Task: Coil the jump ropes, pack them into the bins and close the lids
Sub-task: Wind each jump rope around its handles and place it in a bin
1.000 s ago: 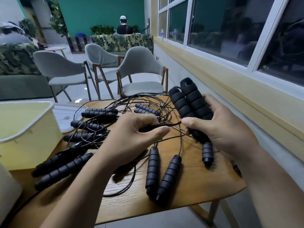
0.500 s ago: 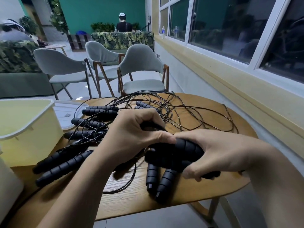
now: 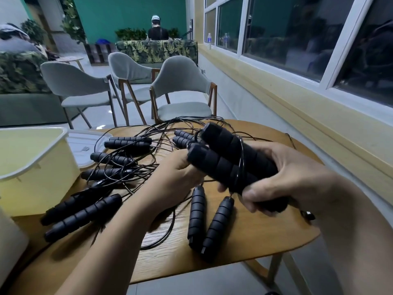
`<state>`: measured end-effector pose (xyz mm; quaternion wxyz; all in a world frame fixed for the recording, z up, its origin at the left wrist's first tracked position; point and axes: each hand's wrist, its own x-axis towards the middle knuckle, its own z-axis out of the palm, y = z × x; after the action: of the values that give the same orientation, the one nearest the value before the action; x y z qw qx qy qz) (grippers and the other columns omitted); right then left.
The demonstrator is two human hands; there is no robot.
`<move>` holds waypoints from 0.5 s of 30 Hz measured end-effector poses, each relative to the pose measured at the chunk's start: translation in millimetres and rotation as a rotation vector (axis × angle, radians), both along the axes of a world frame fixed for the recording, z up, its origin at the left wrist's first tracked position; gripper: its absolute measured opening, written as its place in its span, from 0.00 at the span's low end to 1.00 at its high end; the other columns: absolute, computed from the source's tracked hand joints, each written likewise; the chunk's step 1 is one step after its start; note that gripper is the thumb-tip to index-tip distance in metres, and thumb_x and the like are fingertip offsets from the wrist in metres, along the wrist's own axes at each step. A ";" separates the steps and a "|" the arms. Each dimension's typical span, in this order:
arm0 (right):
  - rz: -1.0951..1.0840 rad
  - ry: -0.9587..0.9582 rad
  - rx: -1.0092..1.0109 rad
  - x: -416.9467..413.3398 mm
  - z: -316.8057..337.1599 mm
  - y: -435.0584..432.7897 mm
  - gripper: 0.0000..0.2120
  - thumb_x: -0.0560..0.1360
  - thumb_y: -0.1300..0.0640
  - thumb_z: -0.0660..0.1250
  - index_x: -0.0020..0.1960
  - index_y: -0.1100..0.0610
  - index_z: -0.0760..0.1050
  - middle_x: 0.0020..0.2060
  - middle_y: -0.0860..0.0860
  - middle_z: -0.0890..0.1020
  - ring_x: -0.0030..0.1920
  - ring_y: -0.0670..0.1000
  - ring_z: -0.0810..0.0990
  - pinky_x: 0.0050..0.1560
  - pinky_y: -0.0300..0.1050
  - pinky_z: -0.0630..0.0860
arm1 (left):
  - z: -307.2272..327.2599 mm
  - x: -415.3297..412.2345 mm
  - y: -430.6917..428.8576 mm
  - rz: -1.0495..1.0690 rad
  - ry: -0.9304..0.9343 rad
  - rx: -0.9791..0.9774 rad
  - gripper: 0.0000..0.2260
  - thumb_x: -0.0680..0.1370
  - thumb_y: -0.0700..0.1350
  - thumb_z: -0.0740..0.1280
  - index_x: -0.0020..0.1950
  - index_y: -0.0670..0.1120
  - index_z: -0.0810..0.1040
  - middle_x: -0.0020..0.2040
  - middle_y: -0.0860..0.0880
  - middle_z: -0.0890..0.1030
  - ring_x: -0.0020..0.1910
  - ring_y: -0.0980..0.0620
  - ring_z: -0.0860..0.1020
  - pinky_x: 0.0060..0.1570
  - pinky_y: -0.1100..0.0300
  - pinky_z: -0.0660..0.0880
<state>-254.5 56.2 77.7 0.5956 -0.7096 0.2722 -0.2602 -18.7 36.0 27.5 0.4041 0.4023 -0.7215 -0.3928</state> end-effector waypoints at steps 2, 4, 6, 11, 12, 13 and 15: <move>-0.063 -0.082 -0.021 2.2 -3.2 -3.9 0.21 0.73 0.71 0.75 0.64 0.71 0.74 0.49 0.72 0.83 0.34 0.60 0.81 0.27 0.43 0.77 | -5.7 -4.1 -1.6 0.014 0.051 0.002 0.19 0.85 0.47 0.61 0.33 0.52 0.73 0.26 0.57 0.67 0.27 0.57 0.64 0.29 0.61 0.62; -0.138 -0.121 -0.045 5.3 -5.3 -6.8 0.21 0.73 0.68 0.75 0.63 0.71 0.76 0.50 0.72 0.82 0.34 0.59 0.80 0.27 0.44 0.77 | -8.0 -7.7 -1.7 0.010 0.064 -0.023 0.17 0.86 0.51 0.60 0.38 0.55 0.74 0.28 0.56 0.66 0.28 0.51 0.63 0.30 0.57 0.61; -0.253 -0.171 -0.048 7.0 -7.8 -8.7 0.21 0.72 0.66 0.77 0.62 0.70 0.77 0.45 0.73 0.81 0.33 0.59 0.78 0.26 0.44 0.76 | -8.2 -9.8 -2.0 -0.001 0.063 -0.059 0.17 0.88 0.50 0.60 0.40 0.58 0.76 0.30 0.51 0.65 0.29 0.46 0.63 0.29 0.53 0.62; -0.537 -0.216 -0.060 12.3 -12.6 -12.1 0.28 0.68 0.65 0.81 0.65 0.66 0.75 0.43 0.65 0.85 0.35 0.56 0.82 0.27 0.46 0.75 | -11.6 -8.0 -6.5 0.142 -0.115 -0.150 0.12 0.87 0.50 0.64 0.45 0.50 0.80 0.28 0.48 0.73 0.26 0.52 0.72 0.29 0.58 0.69; -0.601 -0.208 -0.060 13.7 -13.5 -12.3 0.32 0.67 0.63 0.82 0.67 0.64 0.74 0.45 0.63 0.86 0.36 0.57 0.84 0.28 0.47 0.76 | -11.2 -7.6 -6.6 0.153 -0.135 -0.168 0.12 0.86 0.50 0.65 0.45 0.49 0.79 0.29 0.47 0.75 0.27 0.52 0.73 0.30 0.56 0.70; -0.655 -0.200 -0.061 14.8 -15.0 -13.2 0.34 0.66 0.62 0.82 0.68 0.62 0.72 0.45 0.60 0.87 0.37 0.57 0.85 0.28 0.48 0.76 | -10.4 -7.2 -6.4 0.158 -0.149 -0.189 0.12 0.86 0.51 0.66 0.44 0.49 0.78 0.30 0.46 0.76 0.27 0.50 0.74 0.31 0.53 0.72; -0.730 -0.163 -0.061 16.9 -16.9 -13.8 0.33 0.69 0.62 0.81 0.69 0.56 0.70 0.45 0.59 0.88 0.39 0.59 0.86 0.31 0.50 0.78 | -8.6 -5.4 -6.0 0.157 -0.165 -0.225 0.12 0.85 0.51 0.69 0.45 0.46 0.78 0.32 0.44 0.77 0.30 0.45 0.76 0.32 0.47 0.75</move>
<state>-237.6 42.5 60.8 0.4620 -0.5601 0.4512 -0.5189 -24.2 30.0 19.0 0.4155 0.4405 -0.7581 -0.2423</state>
